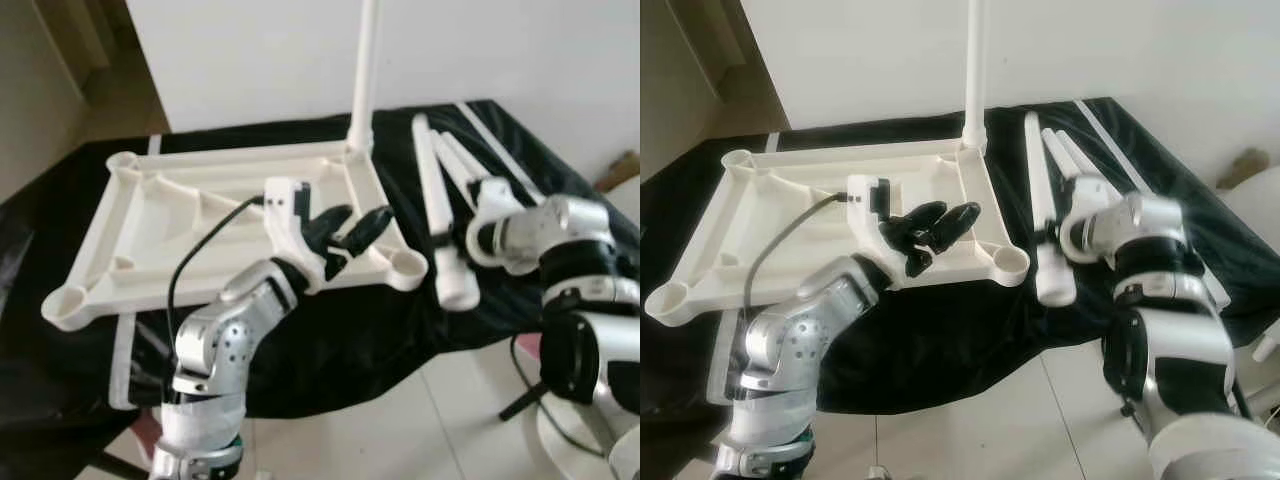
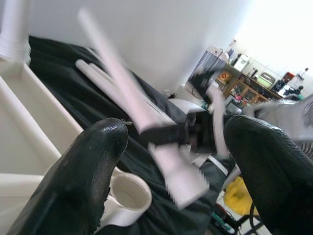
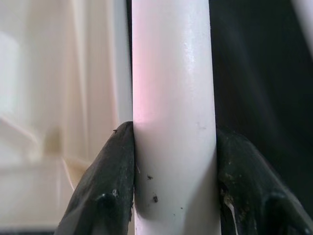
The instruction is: Building children table
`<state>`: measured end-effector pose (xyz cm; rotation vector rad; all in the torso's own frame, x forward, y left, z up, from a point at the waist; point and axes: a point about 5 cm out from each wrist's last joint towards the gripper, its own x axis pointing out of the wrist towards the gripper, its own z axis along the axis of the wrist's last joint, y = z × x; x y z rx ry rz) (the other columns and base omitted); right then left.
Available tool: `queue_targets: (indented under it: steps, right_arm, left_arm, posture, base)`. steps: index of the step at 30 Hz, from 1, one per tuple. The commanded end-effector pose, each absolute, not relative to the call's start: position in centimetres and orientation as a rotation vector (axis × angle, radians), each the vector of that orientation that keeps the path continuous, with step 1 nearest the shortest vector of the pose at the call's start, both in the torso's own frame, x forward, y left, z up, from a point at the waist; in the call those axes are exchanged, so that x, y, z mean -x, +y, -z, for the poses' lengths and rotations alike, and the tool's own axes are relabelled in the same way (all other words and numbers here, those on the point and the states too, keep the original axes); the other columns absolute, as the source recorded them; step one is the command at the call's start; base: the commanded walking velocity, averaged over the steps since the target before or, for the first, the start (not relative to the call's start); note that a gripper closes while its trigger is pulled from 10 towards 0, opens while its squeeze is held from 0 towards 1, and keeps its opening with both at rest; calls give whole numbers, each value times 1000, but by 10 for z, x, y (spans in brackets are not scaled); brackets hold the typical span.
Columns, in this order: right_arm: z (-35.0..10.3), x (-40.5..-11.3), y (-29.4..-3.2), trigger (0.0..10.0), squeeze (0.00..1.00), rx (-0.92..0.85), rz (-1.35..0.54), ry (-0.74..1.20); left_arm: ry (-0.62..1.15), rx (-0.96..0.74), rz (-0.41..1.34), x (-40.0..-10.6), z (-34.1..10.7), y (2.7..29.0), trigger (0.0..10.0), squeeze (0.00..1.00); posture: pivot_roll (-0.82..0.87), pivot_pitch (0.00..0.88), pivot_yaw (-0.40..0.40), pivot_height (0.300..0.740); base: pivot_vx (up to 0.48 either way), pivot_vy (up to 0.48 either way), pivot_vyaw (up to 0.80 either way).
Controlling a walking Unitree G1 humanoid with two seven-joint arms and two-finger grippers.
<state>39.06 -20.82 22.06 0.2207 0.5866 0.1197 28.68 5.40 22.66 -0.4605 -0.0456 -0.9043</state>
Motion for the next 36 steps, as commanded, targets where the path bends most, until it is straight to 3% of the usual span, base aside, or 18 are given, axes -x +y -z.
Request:
queue_targets:
  steps: [1,10,15,22,26,32,36]
  right_arm:
    - [-242,-396,-202,10000,0,-159,-165,463]
    - [-249,-398,-188,10000,0,50,-168,216]
    - [-242,-396,-185,10000,0,-15,-150,192]
    - [-239,-370,-163,10000,0,-103,-239,-100]
    - [-239,-365,-161,10000,0,-161,-262,-134]
    - [-239,-353,-150,10000,0,-59,-218,-198]
    - [-237,-339,-129,10000,0,-78,-274,-249]
  left_arm:
    - [-50,448,900,-292,-229,56,10000,0]
    - [-103,341,832,-321,-244,59,10000,0]
    - [-110,264,761,-337,-248,60,10000,0]
    - [0,45,526,-384,-242,56,10000,0]
    - [4,25,520,-387,-241,55,10000,0]
    - [-20,4,509,-397,-253,47,10000,0]
    - [-69,18,540,-401,-269,33,10000,0]
  posture:
    - [45,0,-17,740]
    - [60,0,-21,740]
    - [60,0,-20,740]
    - [36,0,3,740]
    - [36,0,3,740]
    - [-7,0,38,740]
    - [-17,0,47,740]
  base:
    - [0,0,0]
    - [0,0,0]
    - [0,0,0]
    - [0,0,0]
    - [0,0,0]
    - [0,0,0]
    - [0,0,0]
